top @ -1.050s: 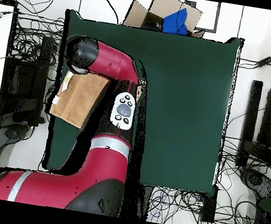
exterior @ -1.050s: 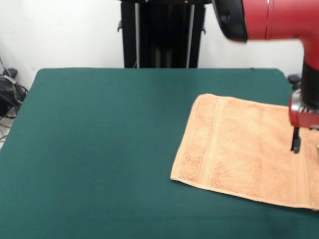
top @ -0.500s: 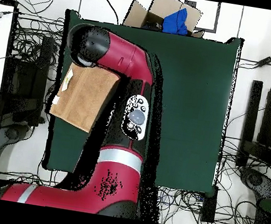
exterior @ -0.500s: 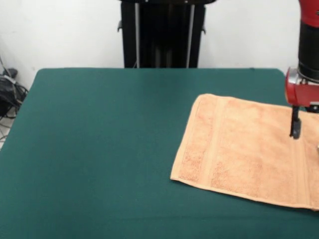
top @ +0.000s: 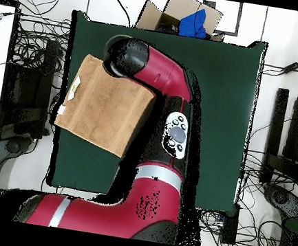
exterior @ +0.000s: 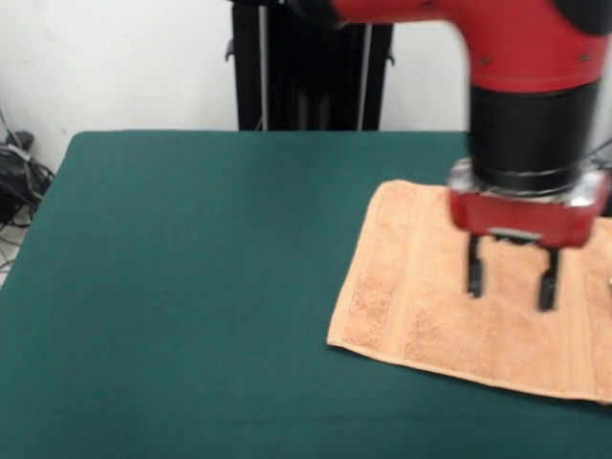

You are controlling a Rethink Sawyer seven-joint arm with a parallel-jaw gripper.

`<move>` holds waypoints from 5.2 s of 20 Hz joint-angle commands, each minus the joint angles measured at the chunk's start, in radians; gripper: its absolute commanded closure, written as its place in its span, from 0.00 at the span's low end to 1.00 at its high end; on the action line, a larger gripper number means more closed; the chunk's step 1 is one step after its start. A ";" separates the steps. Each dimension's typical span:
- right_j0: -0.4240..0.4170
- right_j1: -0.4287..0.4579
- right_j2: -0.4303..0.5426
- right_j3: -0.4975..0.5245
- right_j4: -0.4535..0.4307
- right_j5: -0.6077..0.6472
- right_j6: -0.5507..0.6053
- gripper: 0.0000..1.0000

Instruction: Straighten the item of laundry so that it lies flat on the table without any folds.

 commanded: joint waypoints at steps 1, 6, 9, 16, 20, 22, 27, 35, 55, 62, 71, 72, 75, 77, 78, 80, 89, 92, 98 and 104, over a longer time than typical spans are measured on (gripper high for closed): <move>-0.053 0.039 0.101 0.216 -0.062 -0.115 0.042 0.00; -0.052 0.034 0.100 0.233 -0.075 -0.131 0.044 0.00; -0.048 0.023 0.091 0.236 -0.080 -0.116 0.046 0.00; -0.054 0.009 0.095 0.234 -0.097 -0.088 0.054 0.00; -0.071 0.001 0.107 0.256 -0.113 -0.103 0.041 0.00; -0.088 0.012 0.121 0.261 -0.125 -0.131 0.027 0.00; -0.047 -0.073 0.025 0.241 -0.163 0.025 0.051 0.00; -0.139 -0.076 0.134 0.344 -0.158 -0.125 0.017 0.00; -0.086 -0.110 0.067 0.296 -0.176 -0.005 0.063 0.00; -0.088 -0.108 0.067 0.307 -0.181 -0.024 0.059 0.00; -0.086 -0.104 0.066 0.306 -0.184 -0.024 0.056 0.00; -0.085 -0.104 0.064 0.303 -0.187 -0.022 0.055 0.00; -0.085 -0.104 0.065 0.310 -0.188 -0.030 0.054 0.00; -0.082 -0.102 0.061 0.308 -0.191 -0.027 0.055 0.00; -0.078 -0.101 0.056 0.305 -0.195 -0.024 0.055 0.00; -0.077 -0.097 0.055 0.303 -0.199 -0.026 0.052 0.00; -0.073 -0.098 0.055 0.312 -0.201 -0.036 0.052 0.00; -0.066 -0.099 0.051 0.307 -0.200 -0.035 0.060 0.00; -0.057 -0.096 0.041 0.306 -0.211 -0.052 0.060 0.00; -0.060 -0.102 0.045 0.312 -0.230 -0.052 0.061 0.00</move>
